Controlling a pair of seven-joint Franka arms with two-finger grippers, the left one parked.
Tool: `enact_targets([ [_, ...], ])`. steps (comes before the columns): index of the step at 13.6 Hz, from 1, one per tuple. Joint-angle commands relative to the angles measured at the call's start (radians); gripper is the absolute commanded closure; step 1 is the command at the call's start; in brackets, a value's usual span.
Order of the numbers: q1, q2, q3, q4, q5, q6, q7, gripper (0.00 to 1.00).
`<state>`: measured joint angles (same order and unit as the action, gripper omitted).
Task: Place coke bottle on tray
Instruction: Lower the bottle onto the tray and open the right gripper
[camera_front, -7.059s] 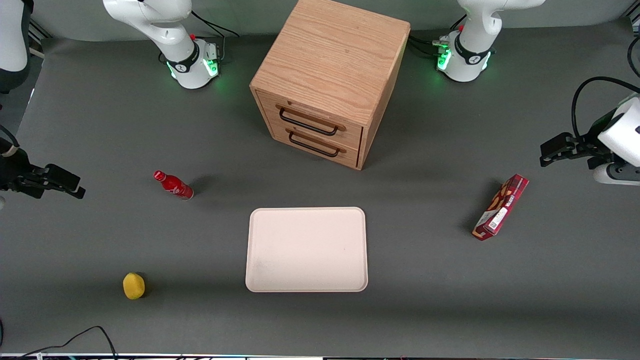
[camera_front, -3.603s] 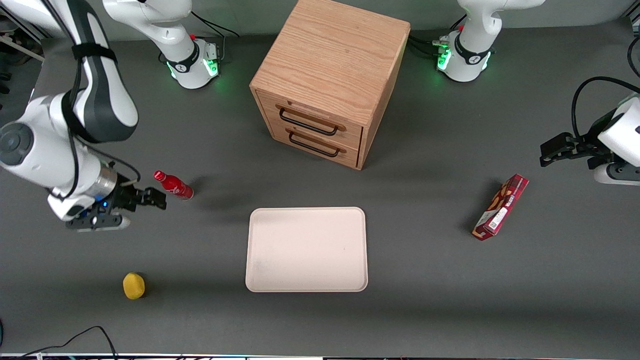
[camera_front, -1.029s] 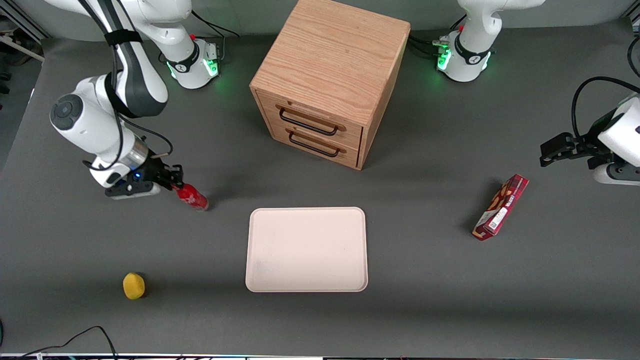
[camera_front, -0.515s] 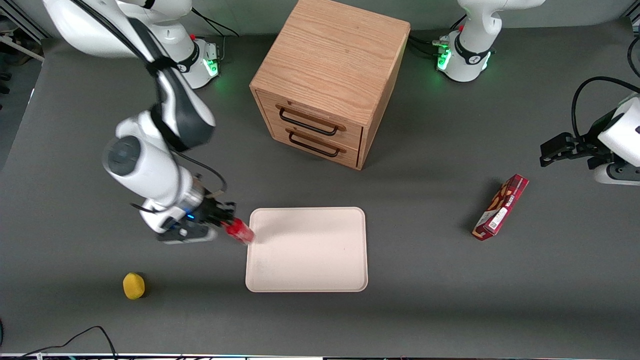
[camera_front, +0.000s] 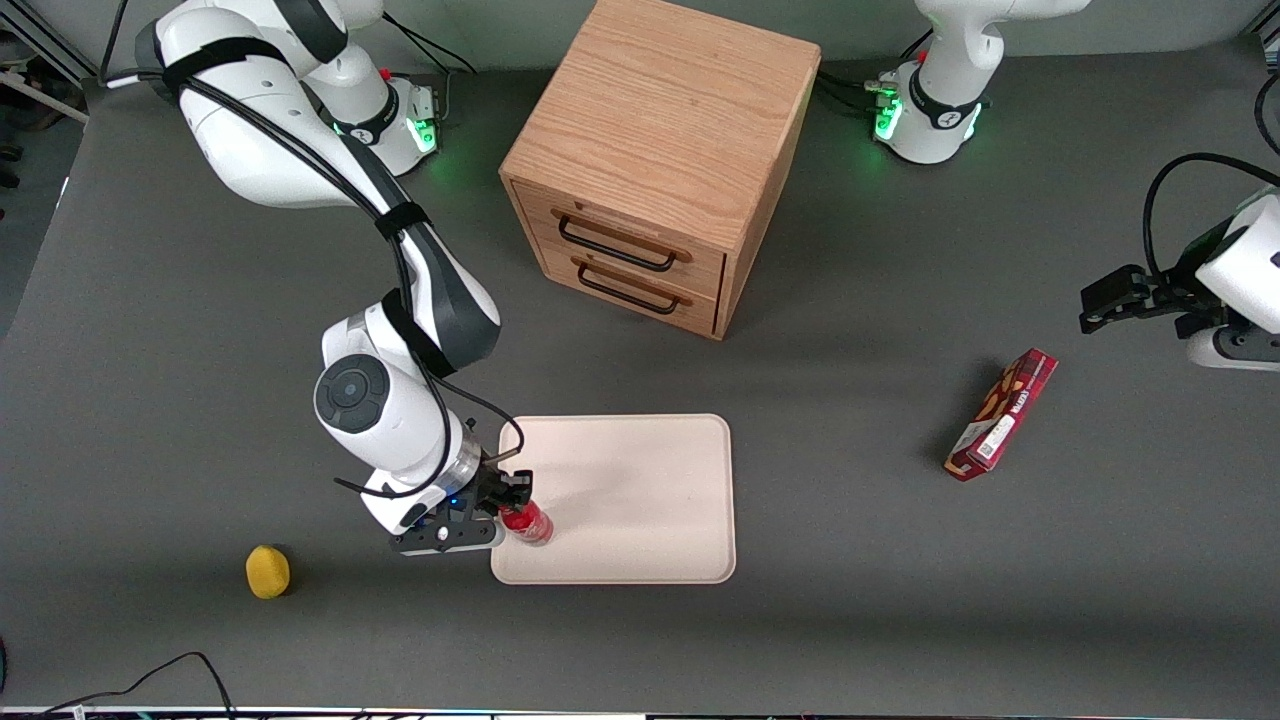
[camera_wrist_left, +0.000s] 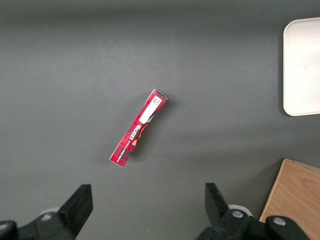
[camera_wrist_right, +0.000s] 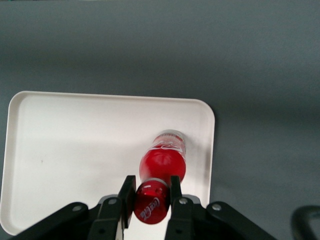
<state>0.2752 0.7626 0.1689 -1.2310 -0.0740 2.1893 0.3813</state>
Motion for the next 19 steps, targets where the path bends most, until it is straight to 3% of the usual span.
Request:
enact_targets([
  [1, 0.007, 0.011, -0.014, 0.051, -0.023, -0.031, 0.013, 1.0],
  [4, 0.007, 0.014, -0.012, 0.047, -0.021, -0.029, 0.022, 1.0],
  [5, 0.006, 0.018, -0.012, 0.047, -0.015, -0.028, 0.024, 0.7],
  [6, 0.001, 0.02, -0.012, 0.047, -0.015, -0.026, 0.024, 0.32],
  [7, 0.001, 0.02, -0.012, 0.045, -0.015, -0.026, 0.008, 0.0],
  [13, -0.001, -0.054, -0.028, 0.042, -0.03, -0.052, 0.008, 0.0],
  [19, -0.066, -0.216, -0.042, 0.036, -0.043, -0.294, -0.015, 0.0],
])
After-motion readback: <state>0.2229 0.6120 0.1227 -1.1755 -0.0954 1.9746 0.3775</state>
